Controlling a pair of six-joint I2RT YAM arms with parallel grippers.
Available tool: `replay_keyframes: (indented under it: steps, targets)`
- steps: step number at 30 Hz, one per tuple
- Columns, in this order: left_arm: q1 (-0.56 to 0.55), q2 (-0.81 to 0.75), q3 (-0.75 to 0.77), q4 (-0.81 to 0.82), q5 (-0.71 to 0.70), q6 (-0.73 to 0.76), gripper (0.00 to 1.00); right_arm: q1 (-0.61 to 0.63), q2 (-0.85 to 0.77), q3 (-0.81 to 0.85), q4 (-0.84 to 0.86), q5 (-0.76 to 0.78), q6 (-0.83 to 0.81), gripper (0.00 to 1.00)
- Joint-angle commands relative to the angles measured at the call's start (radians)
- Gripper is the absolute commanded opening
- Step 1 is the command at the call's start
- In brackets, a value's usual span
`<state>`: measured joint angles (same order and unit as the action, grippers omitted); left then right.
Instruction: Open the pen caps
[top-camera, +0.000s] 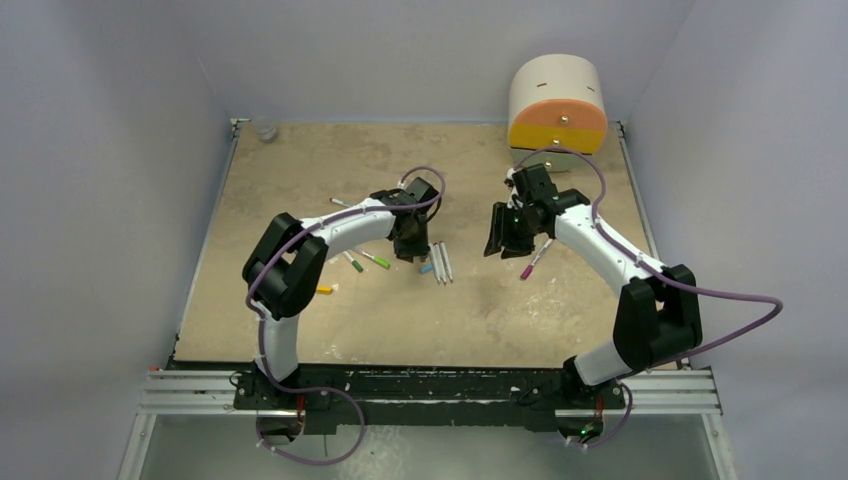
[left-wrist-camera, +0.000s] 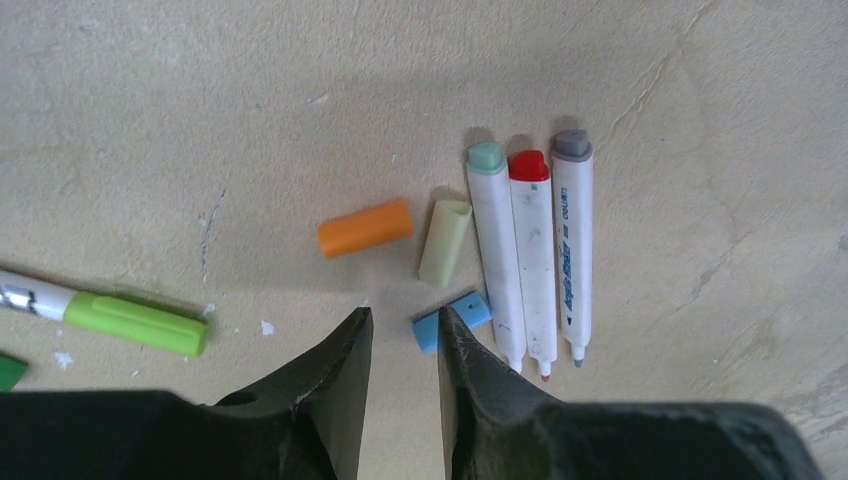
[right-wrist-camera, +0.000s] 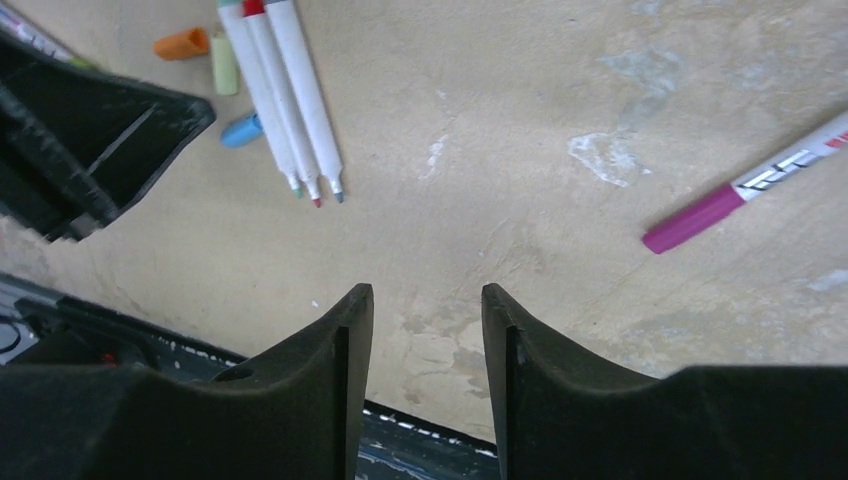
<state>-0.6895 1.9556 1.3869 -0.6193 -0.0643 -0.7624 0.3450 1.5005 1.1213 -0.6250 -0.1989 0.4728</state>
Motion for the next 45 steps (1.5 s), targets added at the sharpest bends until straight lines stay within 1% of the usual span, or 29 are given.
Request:
replay_keyframes:
  steps: [1,2,3,6,9,12,17,27,31,36,40,42,45]
  targets:
    - [0.002,-0.098,0.088,-0.07,-0.026,0.02,0.27,-0.048,0.007,0.018,-0.041,0.087,0.034,0.47]
    - [0.002,-0.117,0.103,-0.088,-0.028,0.019,0.28,-0.077,0.007,0.017,-0.046,0.1,0.039,0.49]
    - [0.002,-0.139,0.117,-0.107,-0.029,0.016,0.32,-0.101,0.007,0.014,-0.049,0.113,0.043,0.49]
    - [0.002,-0.206,0.144,-0.142,-0.017,0.008,0.46,-0.169,0.0,0.002,-0.054,0.155,0.06,0.51]
    - [0.002,-0.269,0.151,-0.165,-0.01,-0.001,0.5,-0.213,0.011,-0.005,-0.059,0.212,0.096,0.53]
    - [0.002,-0.312,0.151,-0.189,-0.001,-0.011,0.53,-0.224,0.058,0.012,-0.077,0.274,0.136,0.52]
    - [0.002,-0.359,0.13,-0.193,0.02,-0.014,0.57,-0.238,0.15,0.058,-0.086,0.318,0.176,0.51]
    - [0.002,-0.417,0.1,-0.218,0.005,0.004,0.61,-0.27,0.296,0.152,-0.089,0.37,0.211,0.48]
    - [0.003,-0.427,0.092,-0.219,0.007,0.003,0.61,-0.272,0.334,0.152,-0.069,0.363,0.214,0.46]
    - [0.002,-0.426,0.097,-0.217,0.01,0.003,0.62,-0.271,0.344,0.097,-0.02,0.314,0.225,0.44]
    - [0.002,-0.42,0.104,-0.217,0.019,0.002,0.62,-0.271,0.34,0.038,0.024,0.292,0.222,0.33]
    - [0.003,-0.415,0.112,-0.218,0.022,0.002,0.62,-0.272,0.335,0.008,0.044,0.274,0.218,0.19]
    - [0.003,-0.407,0.129,-0.221,0.033,0.004,0.63,-0.271,0.31,-0.034,0.071,0.261,0.217,0.06]
